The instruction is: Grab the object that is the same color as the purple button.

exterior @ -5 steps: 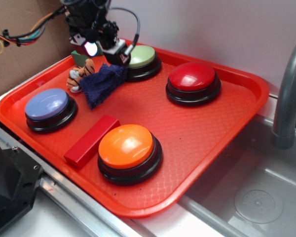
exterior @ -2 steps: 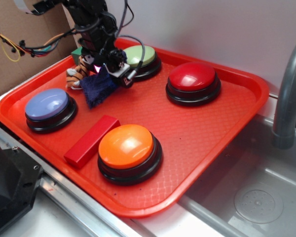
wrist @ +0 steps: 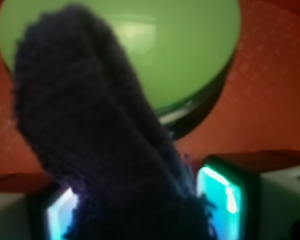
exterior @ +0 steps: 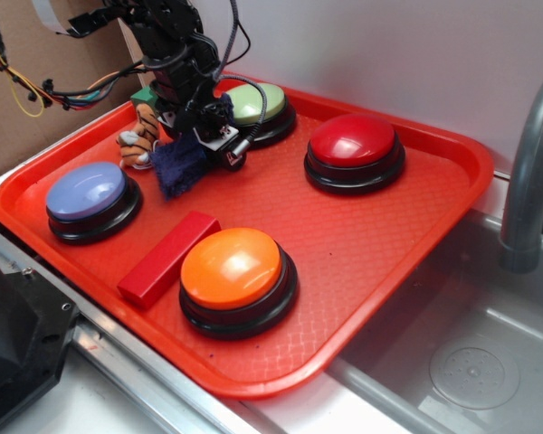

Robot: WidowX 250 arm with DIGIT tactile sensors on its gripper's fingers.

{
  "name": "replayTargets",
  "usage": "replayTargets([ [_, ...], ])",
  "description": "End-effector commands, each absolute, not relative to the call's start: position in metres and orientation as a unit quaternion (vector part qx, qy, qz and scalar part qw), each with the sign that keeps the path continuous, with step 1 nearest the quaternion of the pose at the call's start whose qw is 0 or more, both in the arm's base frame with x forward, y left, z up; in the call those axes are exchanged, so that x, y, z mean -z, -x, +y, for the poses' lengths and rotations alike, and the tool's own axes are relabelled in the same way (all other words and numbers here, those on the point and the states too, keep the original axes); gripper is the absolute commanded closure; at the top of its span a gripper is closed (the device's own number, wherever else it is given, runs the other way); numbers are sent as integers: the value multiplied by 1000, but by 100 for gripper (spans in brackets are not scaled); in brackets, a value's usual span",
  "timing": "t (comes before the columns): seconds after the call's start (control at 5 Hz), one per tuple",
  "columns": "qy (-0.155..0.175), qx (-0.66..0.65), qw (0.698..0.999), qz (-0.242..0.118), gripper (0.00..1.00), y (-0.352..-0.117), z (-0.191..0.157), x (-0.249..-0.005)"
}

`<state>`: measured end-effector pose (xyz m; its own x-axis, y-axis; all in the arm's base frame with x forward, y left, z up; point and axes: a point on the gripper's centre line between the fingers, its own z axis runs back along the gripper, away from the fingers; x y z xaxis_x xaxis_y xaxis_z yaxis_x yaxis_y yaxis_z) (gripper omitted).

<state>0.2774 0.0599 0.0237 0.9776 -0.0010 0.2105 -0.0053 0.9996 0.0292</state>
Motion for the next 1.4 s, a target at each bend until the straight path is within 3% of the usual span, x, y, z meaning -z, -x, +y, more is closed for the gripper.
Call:
replayTargets([
  [0.0, -4, -42, 993, -109, 100, -277, 70, -59],
  [0.2, -16, -111, 988, -102, 100, -275, 61, -97],
  [0.6, 9, -196, 979, -56, 100, -267, 31, -162],
  [0.8, 10, -167, 983, -80, 100, -253, 14, -188],
  [1.0, 14, -153, 983, -96, 100, -243, 6, -197],
  [1.2, -6, -125, 988, -85, 100, -245, 9, -195],
])
